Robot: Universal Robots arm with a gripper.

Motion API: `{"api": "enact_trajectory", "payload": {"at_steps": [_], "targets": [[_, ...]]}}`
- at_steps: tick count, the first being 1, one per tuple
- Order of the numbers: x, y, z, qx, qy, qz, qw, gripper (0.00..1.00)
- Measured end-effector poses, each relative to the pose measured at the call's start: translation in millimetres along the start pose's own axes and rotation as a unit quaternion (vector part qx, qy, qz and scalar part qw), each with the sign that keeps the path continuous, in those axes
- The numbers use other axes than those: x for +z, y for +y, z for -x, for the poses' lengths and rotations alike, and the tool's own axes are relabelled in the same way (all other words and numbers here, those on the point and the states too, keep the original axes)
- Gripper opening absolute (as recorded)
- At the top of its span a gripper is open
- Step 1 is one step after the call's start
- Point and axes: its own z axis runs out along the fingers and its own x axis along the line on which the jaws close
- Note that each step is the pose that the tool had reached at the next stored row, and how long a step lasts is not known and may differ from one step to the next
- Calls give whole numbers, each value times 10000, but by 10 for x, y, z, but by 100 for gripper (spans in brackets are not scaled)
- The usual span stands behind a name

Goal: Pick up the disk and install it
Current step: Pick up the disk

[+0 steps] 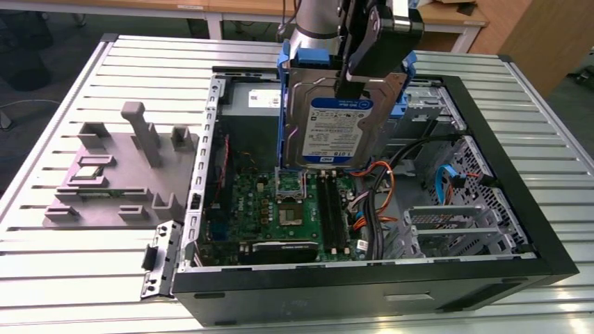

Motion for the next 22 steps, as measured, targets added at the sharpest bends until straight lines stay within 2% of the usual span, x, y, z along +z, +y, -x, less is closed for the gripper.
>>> {"api": "enact_trajectory", "payload": {"at_steps": [5,10,22], "targets": [[-1,-1,-17,0,0,0,10000,35],[-3,-2,-64,-1,0,0,10000,35],[-9,-5,-248,0,0,0,10000,35]]}}
